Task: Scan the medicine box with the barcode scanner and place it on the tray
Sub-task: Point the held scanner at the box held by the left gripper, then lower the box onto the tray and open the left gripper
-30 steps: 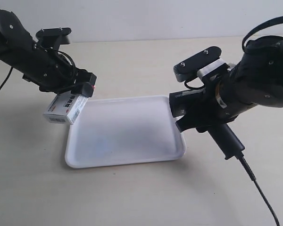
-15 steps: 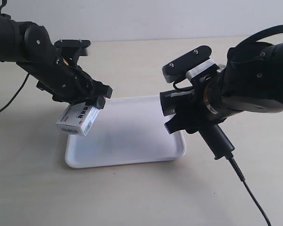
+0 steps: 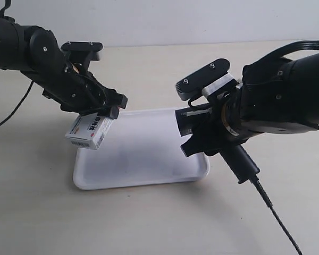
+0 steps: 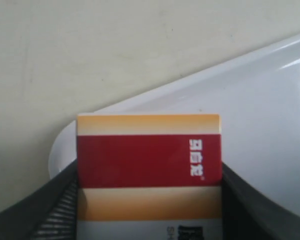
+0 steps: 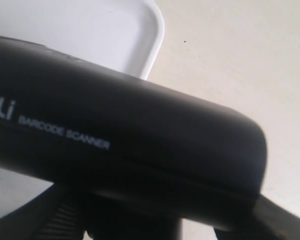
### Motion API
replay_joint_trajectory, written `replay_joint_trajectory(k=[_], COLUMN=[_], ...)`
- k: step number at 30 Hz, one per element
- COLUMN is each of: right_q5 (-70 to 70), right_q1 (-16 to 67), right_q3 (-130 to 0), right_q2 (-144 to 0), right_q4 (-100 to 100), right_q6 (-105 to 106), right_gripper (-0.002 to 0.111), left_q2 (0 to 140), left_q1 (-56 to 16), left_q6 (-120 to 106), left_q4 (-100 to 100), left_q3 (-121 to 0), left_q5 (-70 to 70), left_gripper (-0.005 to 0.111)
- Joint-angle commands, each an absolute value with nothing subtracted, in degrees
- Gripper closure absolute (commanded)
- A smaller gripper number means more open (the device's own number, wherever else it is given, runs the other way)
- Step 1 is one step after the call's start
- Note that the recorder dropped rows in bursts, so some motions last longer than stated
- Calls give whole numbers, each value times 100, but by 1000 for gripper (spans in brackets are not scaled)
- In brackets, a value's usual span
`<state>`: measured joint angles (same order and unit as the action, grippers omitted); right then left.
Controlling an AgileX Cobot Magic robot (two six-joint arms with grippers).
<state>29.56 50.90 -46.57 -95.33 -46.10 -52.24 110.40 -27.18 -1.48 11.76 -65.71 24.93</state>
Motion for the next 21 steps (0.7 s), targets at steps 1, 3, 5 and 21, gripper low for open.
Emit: replay_joint_trajectory(k=[1,3,5,21], right_q5=[3150,3160,3166,1596], right_q1=[5101,5101,5101,3182], right_q3=[-4711,-4711,-4711,-4282], right_q2=[-9378,-9366,-9391,-9509], right_q4=[-4780,-4780,-4901,-4945], right_q6=[-5303,-5303,-5303,-5687], right_gripper=[108,108,108,108], left_q2=[11130,11130,11117,10948], left_q1=[-2733,-2733,-2733,-3309], left_q6=[-98,-98,-98,-738], left_q4=[1110,1110,1110,1130], left_q3=[-6618,-6618,-6618,-6618], left_q5=[2309,2309,2328,2383], left_gripper=[107,107,107,107])
